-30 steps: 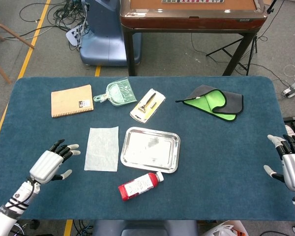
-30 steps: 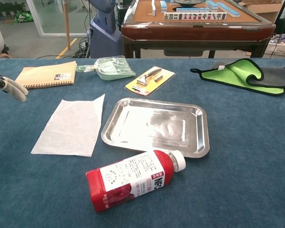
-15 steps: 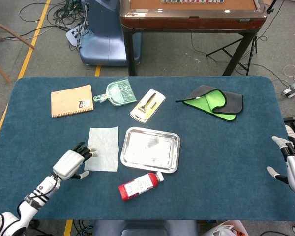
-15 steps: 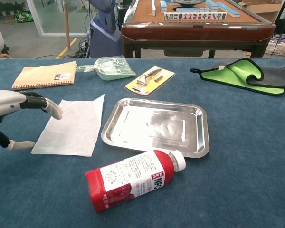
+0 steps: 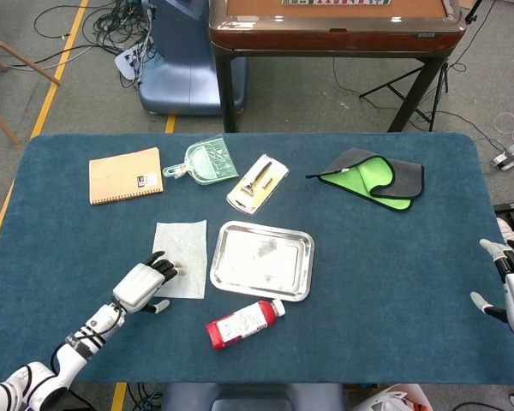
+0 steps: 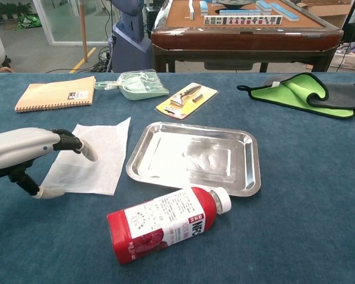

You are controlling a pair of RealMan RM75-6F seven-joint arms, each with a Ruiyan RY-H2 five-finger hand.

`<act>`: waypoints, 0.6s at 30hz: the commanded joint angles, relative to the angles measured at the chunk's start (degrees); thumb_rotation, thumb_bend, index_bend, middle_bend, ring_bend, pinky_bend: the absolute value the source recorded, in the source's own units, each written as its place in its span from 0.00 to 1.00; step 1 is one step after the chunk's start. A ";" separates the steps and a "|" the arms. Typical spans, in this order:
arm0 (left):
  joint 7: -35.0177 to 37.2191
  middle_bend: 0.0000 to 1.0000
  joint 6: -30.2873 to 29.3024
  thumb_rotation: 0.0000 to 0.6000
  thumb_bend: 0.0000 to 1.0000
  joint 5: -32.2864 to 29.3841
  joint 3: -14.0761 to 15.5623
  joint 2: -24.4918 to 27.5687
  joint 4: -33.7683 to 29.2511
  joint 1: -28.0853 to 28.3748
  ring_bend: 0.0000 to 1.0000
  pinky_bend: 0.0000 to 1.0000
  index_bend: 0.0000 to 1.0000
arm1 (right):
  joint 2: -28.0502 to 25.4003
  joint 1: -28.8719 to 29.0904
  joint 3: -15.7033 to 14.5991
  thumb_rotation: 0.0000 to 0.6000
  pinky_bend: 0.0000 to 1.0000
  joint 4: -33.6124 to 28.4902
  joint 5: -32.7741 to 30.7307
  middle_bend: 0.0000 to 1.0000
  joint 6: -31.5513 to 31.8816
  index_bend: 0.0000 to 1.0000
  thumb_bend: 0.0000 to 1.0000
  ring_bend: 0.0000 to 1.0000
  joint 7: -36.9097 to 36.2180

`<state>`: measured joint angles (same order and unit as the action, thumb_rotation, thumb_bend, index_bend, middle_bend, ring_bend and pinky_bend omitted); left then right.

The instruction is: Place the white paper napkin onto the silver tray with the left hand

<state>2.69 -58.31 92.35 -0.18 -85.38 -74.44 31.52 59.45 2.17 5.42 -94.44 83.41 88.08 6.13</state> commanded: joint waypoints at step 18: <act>-2.27 0.20 1.86 1.00 0.25 -3.30 -0.02 -3.50 1.85 1.96 0.20 0.07 0.24 | 0.15 -0.38 0.00 1.00 0.14 1.41 -0.38 0.26 -0.17 0.20 0.05 0.14 -1.81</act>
<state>0.45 -56.49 89.08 -0.20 -88.85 -72.63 33.44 59.60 1.80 5.43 -93.03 83.03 87.90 4.32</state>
